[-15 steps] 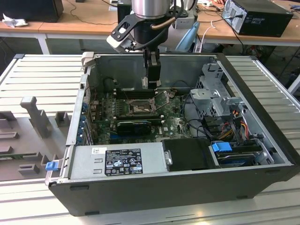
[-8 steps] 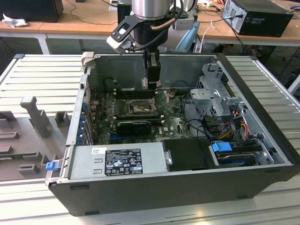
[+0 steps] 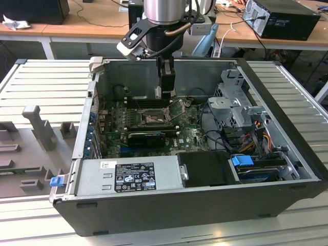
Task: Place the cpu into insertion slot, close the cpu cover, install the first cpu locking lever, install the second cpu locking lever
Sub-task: 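Place the cpu into insertion slot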
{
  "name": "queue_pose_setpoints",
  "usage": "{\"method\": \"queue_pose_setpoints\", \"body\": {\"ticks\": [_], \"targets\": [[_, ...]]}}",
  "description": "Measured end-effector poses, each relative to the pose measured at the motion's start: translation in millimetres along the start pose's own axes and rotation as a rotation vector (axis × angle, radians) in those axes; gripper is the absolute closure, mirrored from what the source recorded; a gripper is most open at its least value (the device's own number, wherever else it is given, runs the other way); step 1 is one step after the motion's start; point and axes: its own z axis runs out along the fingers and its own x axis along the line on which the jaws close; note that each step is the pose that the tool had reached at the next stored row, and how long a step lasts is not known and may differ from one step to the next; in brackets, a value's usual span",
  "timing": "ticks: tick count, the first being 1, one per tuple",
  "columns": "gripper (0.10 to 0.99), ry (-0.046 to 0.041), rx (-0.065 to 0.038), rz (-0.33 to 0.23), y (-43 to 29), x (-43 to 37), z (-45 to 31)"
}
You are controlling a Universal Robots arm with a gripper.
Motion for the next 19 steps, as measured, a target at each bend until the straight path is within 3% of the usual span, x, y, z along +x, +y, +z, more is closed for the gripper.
{"method": "queue_pose_setpoints", "body": {"ticks": [10, 19], "targets": [[0.557, -0.0007, 0.008, 0.006, -1.1, -0.3, 13.6], [0.557, -0.0009, 0.010, 0.007, -1.5, -0.3, 18.7]]}}
